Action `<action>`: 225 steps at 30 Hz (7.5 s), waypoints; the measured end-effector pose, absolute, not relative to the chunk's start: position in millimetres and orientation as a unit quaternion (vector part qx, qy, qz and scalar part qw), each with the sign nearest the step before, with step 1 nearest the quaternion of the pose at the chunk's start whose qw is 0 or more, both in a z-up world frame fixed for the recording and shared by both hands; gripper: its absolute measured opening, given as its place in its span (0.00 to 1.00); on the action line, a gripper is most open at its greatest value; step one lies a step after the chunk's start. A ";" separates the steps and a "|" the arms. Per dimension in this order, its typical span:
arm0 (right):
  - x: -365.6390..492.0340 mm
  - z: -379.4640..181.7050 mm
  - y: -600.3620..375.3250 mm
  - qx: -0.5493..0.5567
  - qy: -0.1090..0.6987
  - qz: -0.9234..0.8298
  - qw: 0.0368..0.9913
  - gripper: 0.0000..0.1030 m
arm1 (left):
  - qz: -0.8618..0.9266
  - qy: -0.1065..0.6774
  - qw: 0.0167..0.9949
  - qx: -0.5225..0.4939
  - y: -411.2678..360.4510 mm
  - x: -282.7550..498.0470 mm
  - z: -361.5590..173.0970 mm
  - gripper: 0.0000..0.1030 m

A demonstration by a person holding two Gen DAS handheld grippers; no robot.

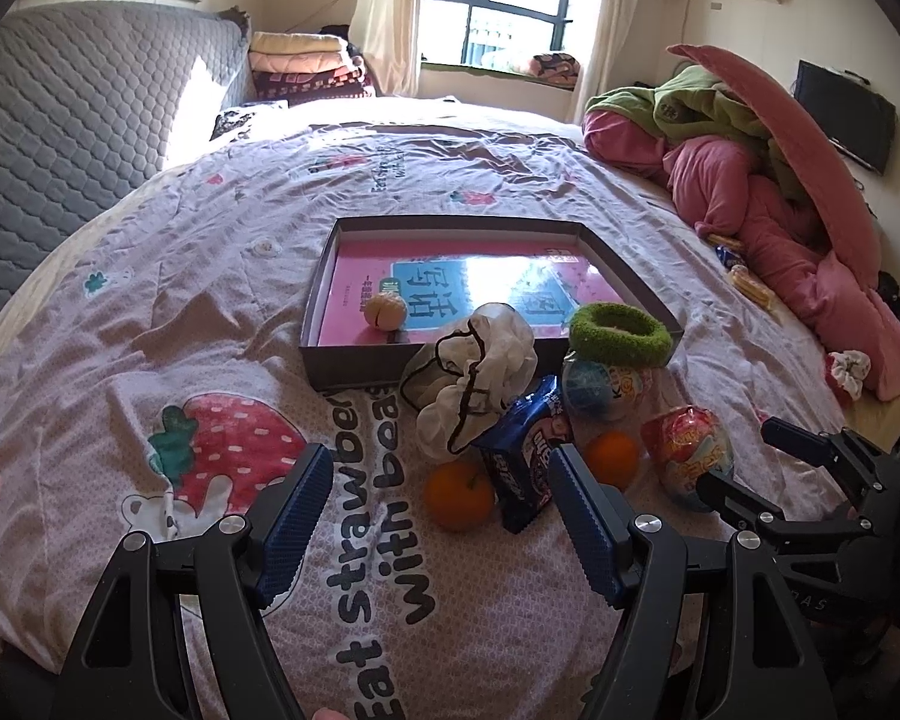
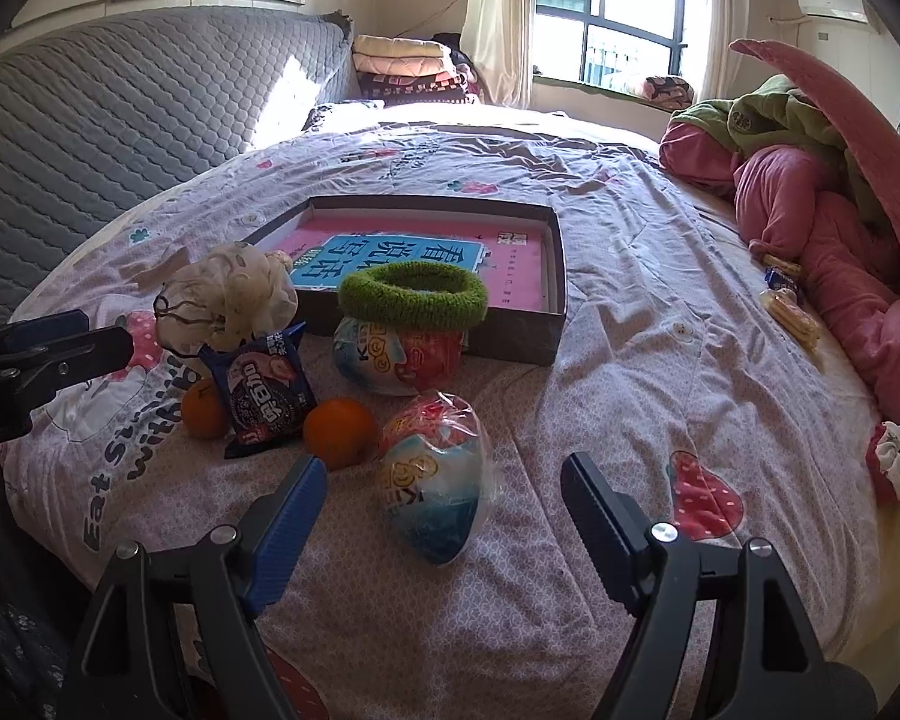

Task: Organize objects

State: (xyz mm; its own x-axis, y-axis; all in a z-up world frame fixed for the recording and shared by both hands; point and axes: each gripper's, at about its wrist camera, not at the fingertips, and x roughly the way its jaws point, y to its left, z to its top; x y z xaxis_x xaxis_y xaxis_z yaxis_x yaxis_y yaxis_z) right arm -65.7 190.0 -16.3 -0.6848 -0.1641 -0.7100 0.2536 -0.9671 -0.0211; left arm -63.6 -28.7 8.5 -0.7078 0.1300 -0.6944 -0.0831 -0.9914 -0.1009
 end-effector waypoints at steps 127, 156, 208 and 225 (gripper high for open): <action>-109.0 99.1 189.2 0.280 0.083 -0.944 0.152 0.50 | 0.955 -0.011 0.069 -0.289 -39.9 -114.5 136.1 0.16; -158.5 90.5 181.3 0.292 0.094 -0.938 0.161 0.50 | 0.950 -0.014 0.079 -0.303 -31.7 -164.7 113.4 0.16; -220.4 26.5 189.6 0.334 0.063 -0.925 0.169 0.51 | 0.922 -0.014 0.083 -0.377 -15.2 -224.8 10.8 0.16; -241.8 18.8 176.3 0.344 0.074 -0.920 0.173 0.50 | 0.920 -0.013 0.083 -0.384 -9.3 -242.1 4.8 0.16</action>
